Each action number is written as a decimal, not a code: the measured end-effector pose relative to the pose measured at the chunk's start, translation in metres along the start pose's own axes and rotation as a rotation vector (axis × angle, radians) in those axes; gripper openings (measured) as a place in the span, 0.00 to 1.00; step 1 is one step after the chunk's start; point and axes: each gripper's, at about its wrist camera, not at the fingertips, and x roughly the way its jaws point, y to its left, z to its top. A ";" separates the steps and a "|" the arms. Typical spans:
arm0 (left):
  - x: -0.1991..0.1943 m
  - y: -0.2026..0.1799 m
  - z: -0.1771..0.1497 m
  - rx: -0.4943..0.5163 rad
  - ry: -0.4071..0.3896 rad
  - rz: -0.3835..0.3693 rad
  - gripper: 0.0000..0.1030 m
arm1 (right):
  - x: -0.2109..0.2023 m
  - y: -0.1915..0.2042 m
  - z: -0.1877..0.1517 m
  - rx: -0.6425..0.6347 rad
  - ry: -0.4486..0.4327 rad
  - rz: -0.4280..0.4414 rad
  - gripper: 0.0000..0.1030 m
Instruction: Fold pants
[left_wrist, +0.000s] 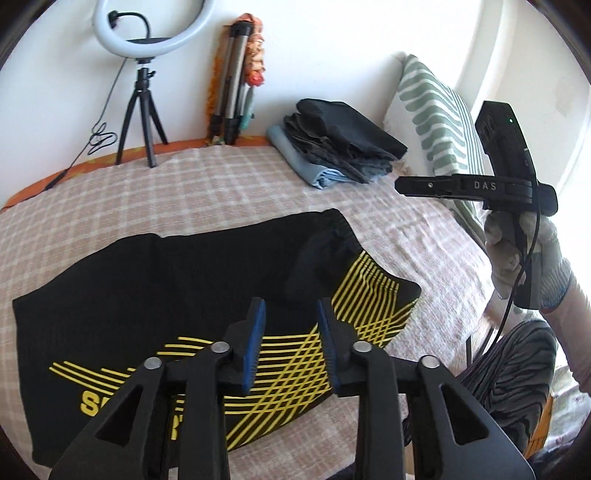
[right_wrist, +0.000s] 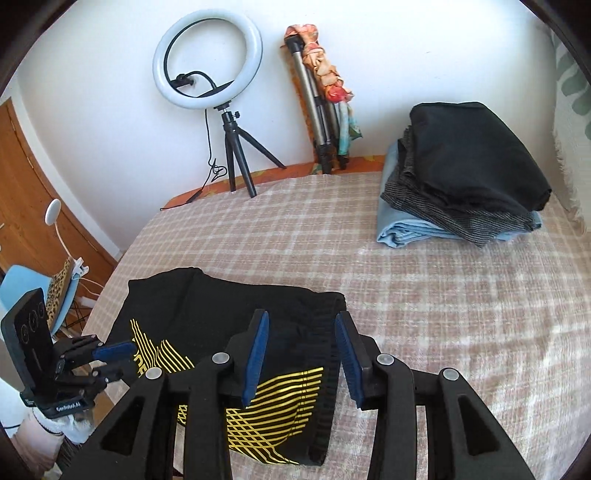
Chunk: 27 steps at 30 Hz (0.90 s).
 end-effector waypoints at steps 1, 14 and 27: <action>0.004 -0.012 0.000 0.027 0.003 -0.018 0.43 | -0.004 -0.006 -0.004 0.014 -0.007 -0.003 0.39; 0.088 -0.136 -0.011 0.365 0.193 -0.058 0.47 | -0.027 -0.085 -0.029 0.267 -0.080 0.026 0.40; 0.136 -0.150 -0.019 0.492 0.306 0.044 0.47 | -0.034 -0.102 -0.029 0.349 -0.103 0.056 0.40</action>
